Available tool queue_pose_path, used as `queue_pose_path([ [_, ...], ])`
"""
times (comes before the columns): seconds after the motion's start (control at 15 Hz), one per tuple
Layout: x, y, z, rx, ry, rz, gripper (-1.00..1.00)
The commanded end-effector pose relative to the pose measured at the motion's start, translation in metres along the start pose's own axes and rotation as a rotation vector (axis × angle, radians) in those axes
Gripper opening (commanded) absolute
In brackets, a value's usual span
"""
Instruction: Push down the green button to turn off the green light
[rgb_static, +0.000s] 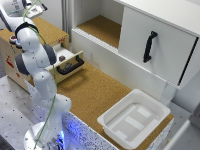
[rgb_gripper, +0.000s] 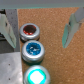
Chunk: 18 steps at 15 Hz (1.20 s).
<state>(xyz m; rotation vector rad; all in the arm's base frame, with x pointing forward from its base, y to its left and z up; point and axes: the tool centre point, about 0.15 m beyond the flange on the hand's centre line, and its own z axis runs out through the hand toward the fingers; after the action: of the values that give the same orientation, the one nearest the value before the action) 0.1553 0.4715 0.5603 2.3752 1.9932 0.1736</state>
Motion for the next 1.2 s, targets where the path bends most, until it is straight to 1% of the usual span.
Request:
queue_pose_path([
  [0.0, -0.014, -0.021, 0.022, 0.053, 0.012, 0.124, 1.0],
  [0.13, -0.02, -0.023, 0.031, 0.056, 0.031, 0.135, 1.0],
  [0.2, -0.024, -0.022, 0.038, 0.058, 0.014, 0.137, 1.0],
  [0.33, -0.031, -0.016, 0.046, 0.052, 0.004, 0.135, 1.0],
  [0.4, -0.035, -0.012, 0.049, 0.042, 0.002, 0.14, -1.0],
  [0.67, -0.046, 0.004, 0.063, 0.031, 0.013, 0.161, -1.0],
  [0.87, -0.05, 0.01, 0.071, 0.029, 0.008, 0.173, -1.0],
  [1.13, -0.048, 0.017, 0.076, 0.029, 0.03, 0.187, -1.0],
])
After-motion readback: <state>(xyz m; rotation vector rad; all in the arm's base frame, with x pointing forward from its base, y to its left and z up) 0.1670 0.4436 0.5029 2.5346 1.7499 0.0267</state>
